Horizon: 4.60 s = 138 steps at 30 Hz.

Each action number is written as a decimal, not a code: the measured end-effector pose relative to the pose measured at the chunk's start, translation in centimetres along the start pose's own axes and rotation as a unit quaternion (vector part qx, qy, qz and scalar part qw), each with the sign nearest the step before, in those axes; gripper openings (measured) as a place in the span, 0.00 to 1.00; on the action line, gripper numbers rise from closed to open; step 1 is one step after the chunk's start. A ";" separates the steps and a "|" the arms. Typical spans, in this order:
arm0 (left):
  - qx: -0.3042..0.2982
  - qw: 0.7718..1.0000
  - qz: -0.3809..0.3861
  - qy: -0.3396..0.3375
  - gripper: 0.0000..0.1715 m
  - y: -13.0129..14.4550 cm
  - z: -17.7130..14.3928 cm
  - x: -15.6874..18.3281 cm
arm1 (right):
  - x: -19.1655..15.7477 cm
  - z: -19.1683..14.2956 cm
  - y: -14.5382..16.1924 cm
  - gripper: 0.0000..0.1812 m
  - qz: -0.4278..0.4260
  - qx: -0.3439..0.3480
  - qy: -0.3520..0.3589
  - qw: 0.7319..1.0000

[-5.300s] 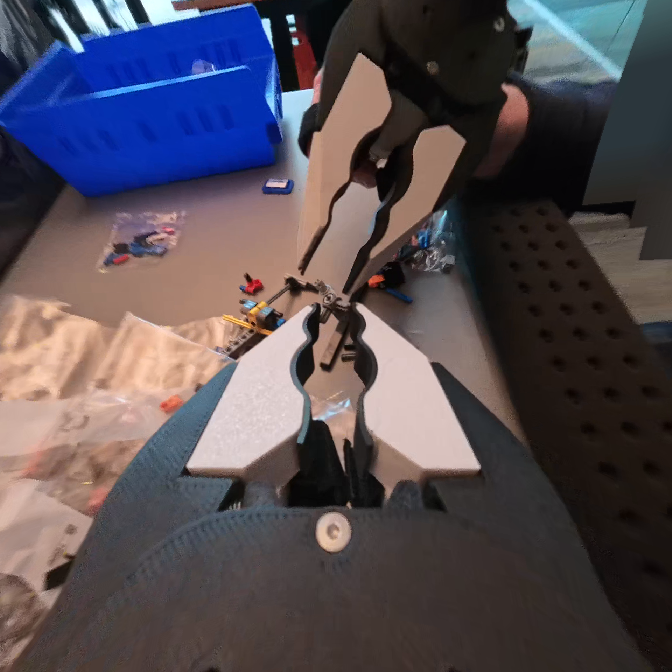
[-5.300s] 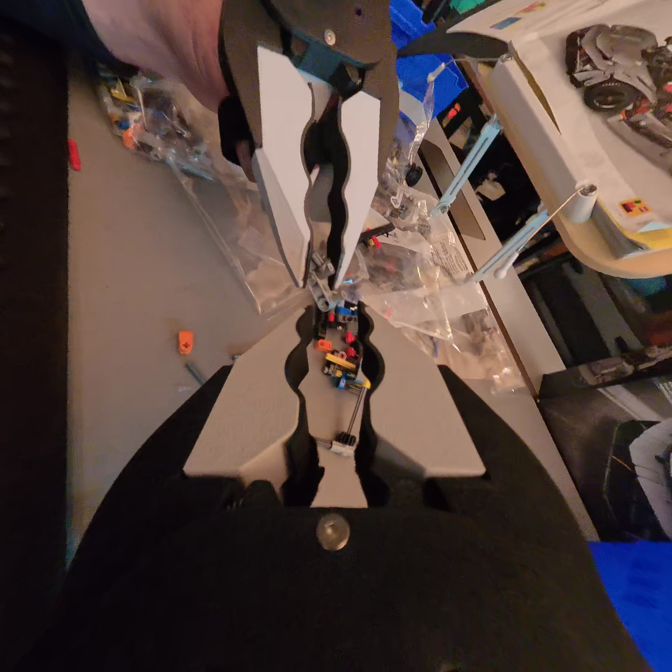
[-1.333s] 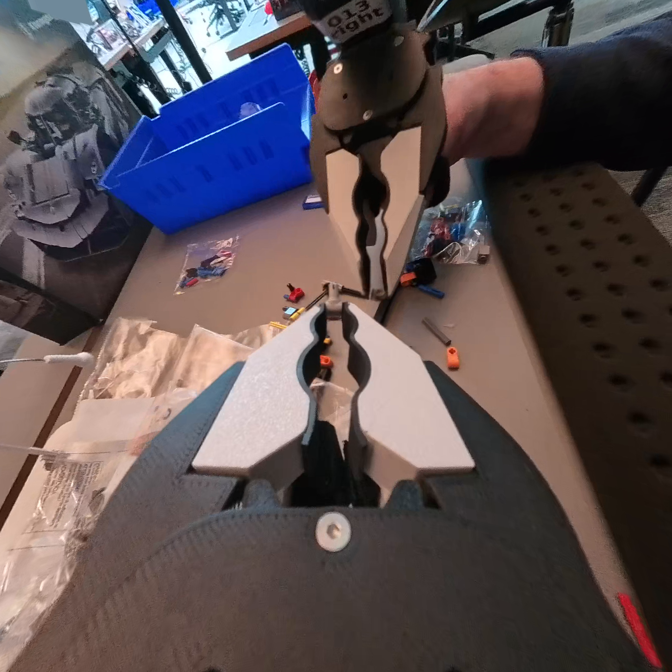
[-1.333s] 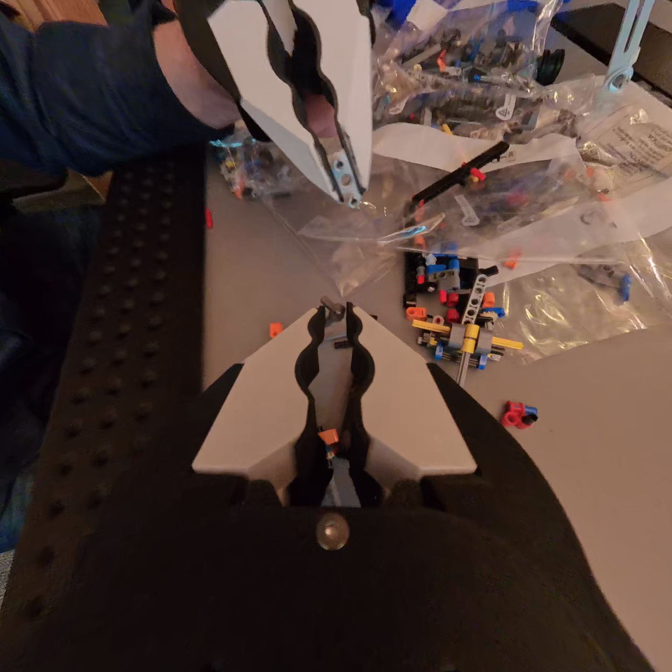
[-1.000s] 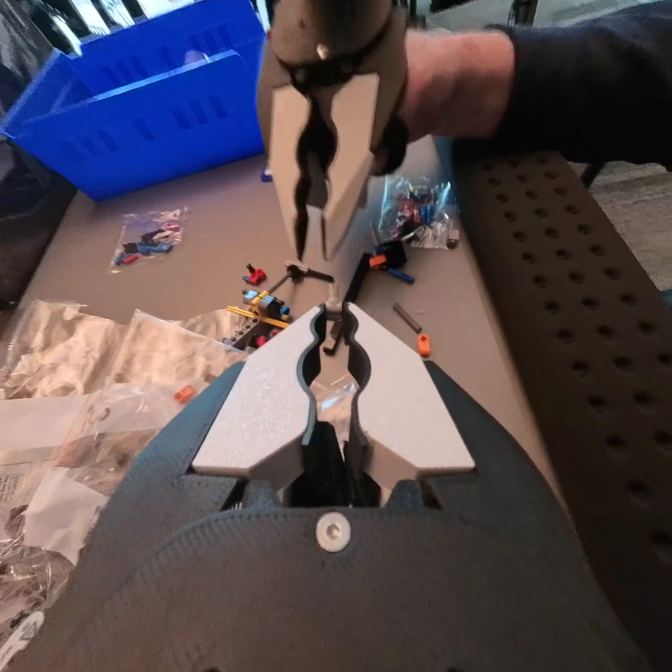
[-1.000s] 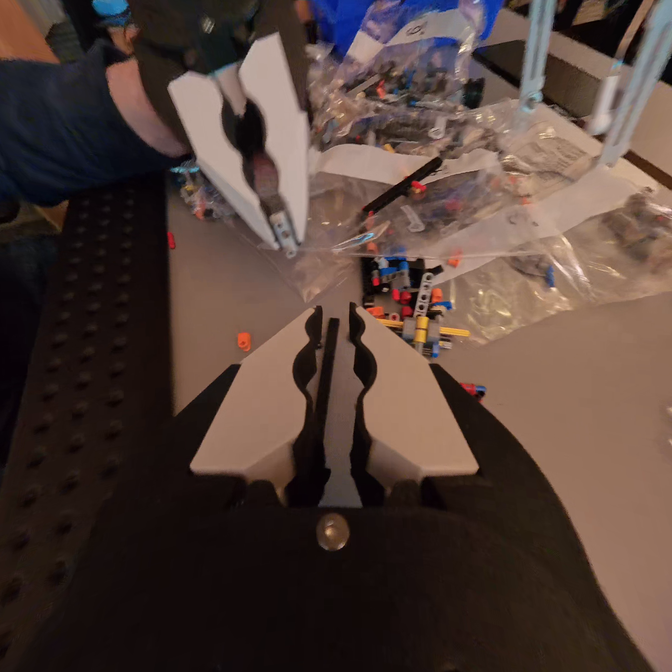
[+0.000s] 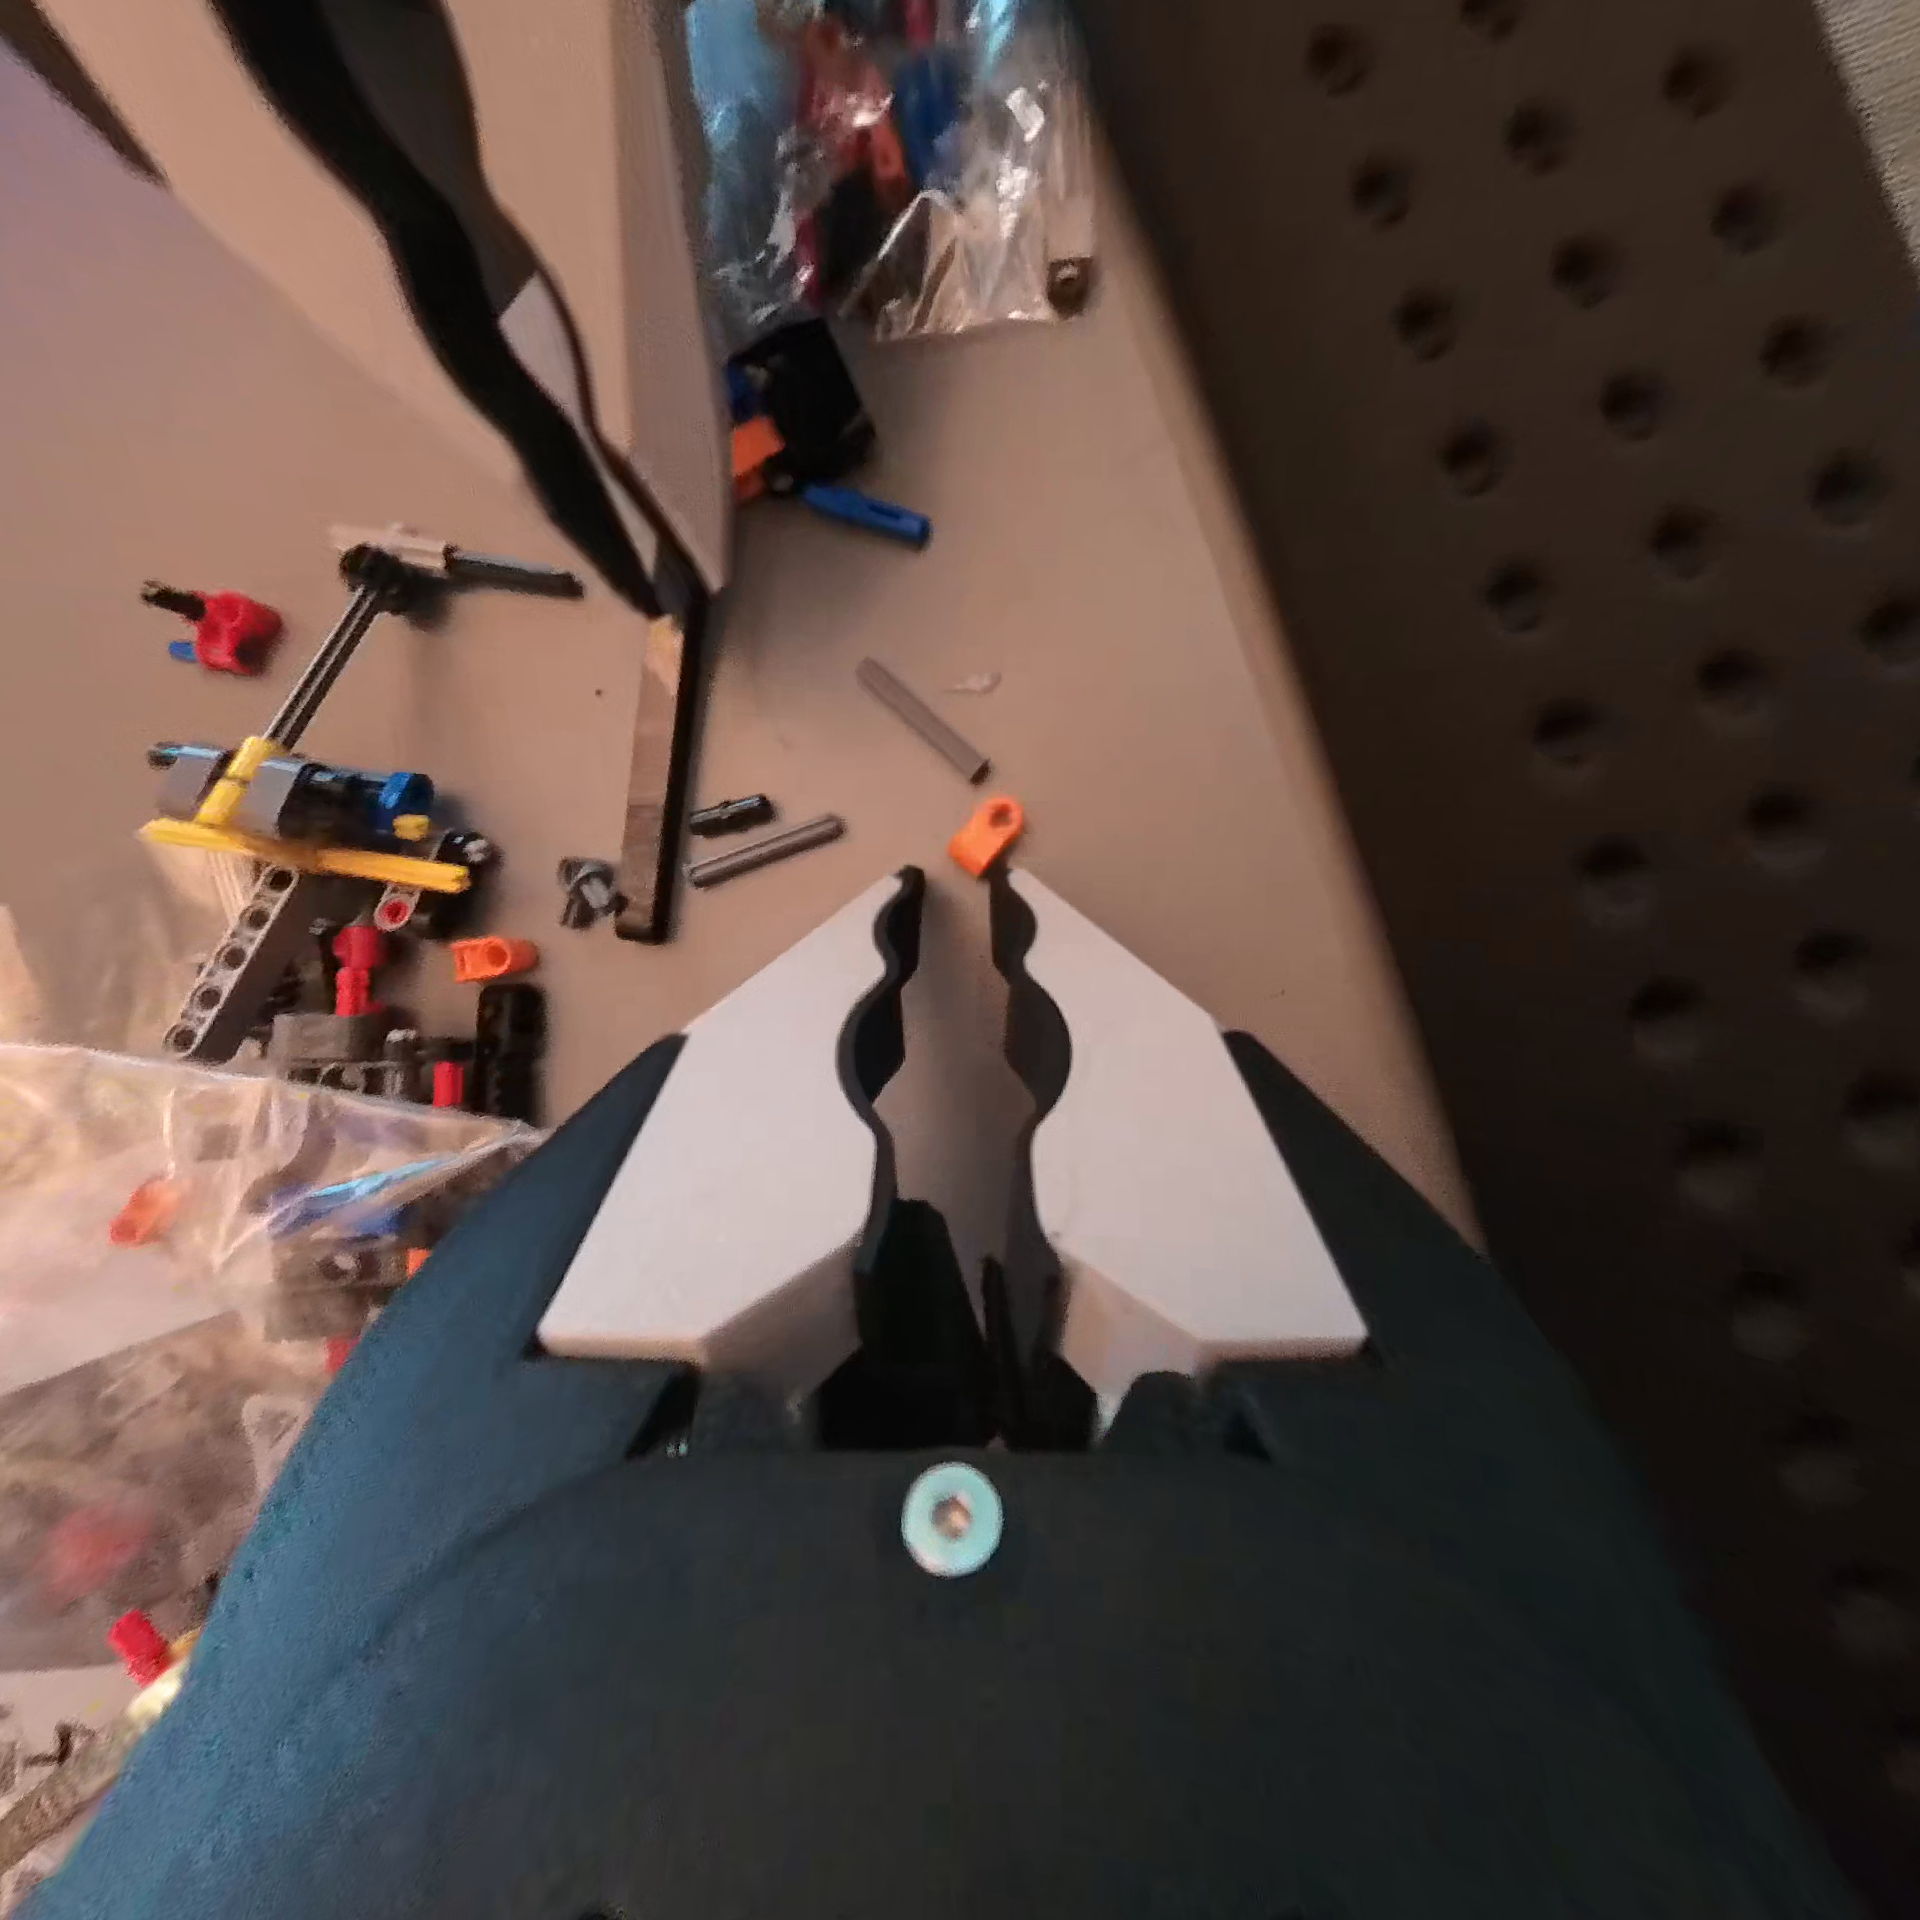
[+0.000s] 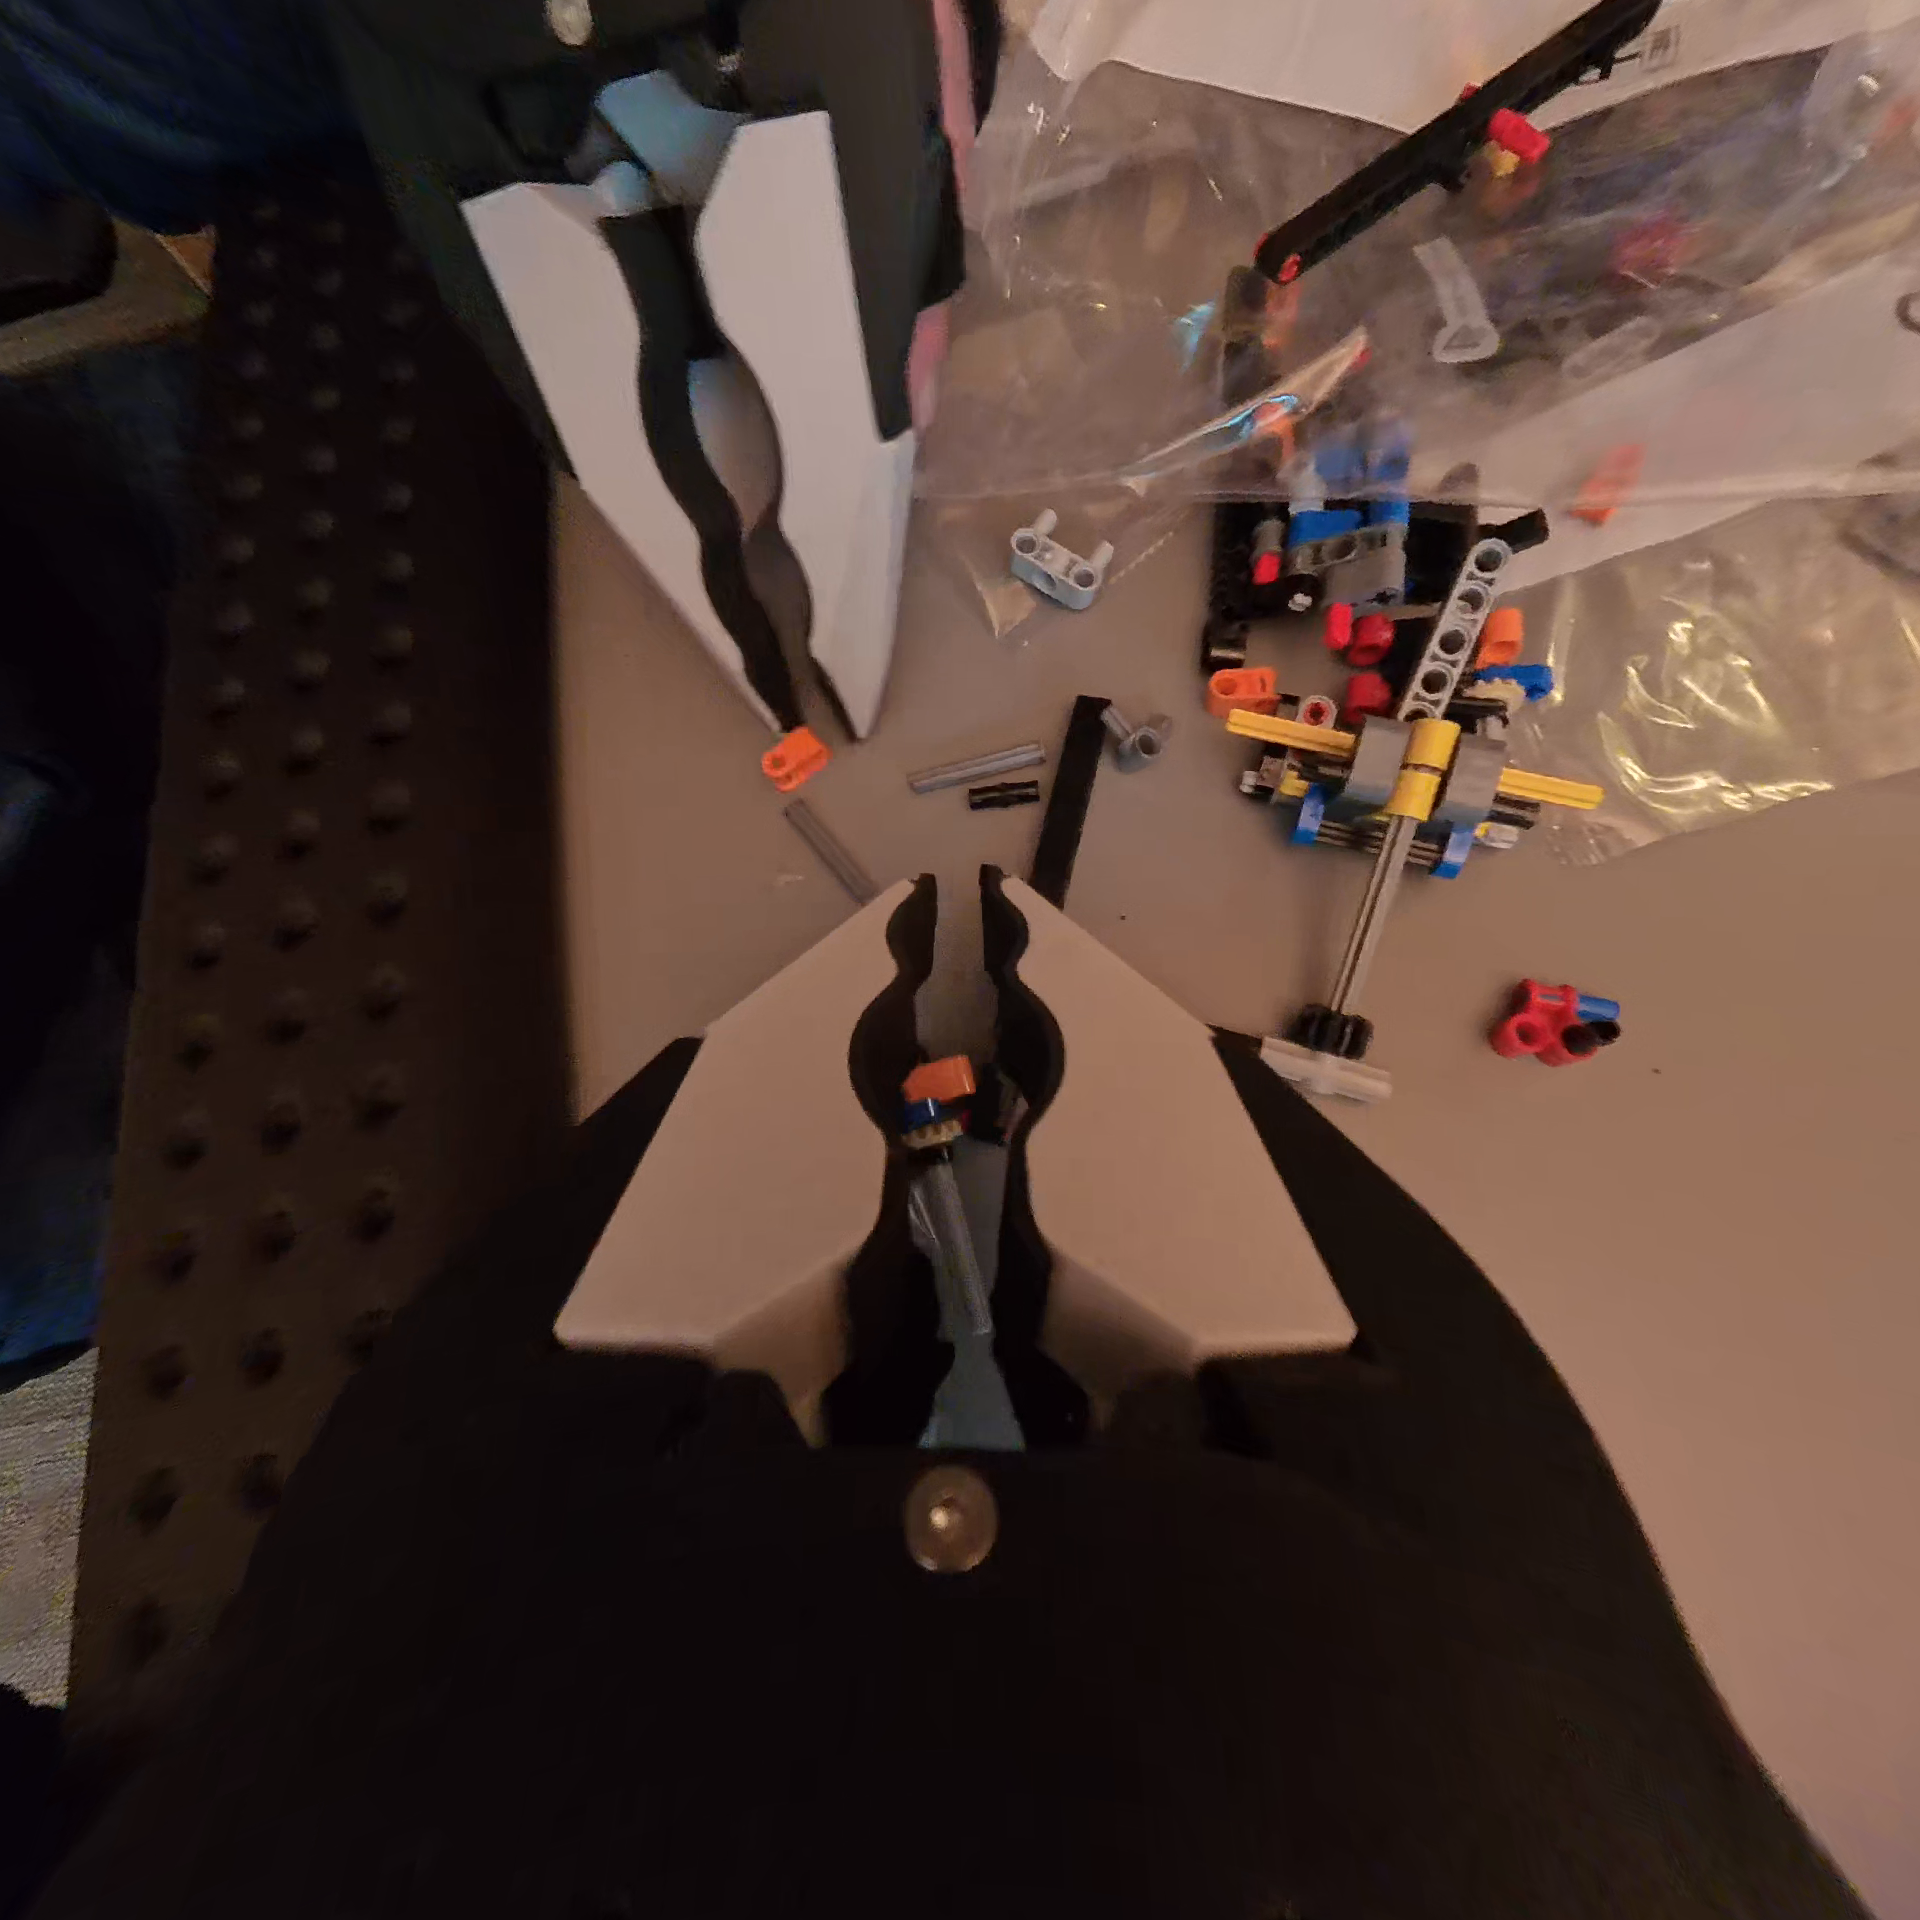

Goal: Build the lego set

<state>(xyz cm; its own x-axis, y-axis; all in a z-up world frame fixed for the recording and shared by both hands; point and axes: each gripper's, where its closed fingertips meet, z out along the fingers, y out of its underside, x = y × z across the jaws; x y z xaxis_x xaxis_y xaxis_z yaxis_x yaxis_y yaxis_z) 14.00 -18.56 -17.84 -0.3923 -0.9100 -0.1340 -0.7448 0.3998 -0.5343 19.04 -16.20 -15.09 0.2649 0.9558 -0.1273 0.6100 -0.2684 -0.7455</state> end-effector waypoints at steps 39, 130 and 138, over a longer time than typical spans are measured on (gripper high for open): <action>0.181 0.969 -0.166 0.017 0.16 -5.2 -2.0 -3.0 | -1.2 -1.7 -4.3 0.02 -0.192 0.087 0.103 0.972; 0.225 0.964 -0.120 -0.074 0.07 -6.1 -5.6 -4.8 | 0.6 -0.8 -4.1 0.01 -0.176 0.017 0.191 0.966; 0.229 0.963 -0.117 -0.082 0.06 -6.7 -5.8 -4.6 | 0.4 -0.7 -3.9 0.01 -0.176 0.016 0.185 0.967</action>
<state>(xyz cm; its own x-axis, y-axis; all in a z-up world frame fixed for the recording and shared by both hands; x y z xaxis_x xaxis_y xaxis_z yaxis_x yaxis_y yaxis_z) 17.61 -16.45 -8.80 -0.1242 -0.9893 -0.0762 -0.4718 0.1264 -0.8726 17.27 -14.87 -11.75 0.2974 0.8775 0.3764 0.6888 0.0758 -0.7210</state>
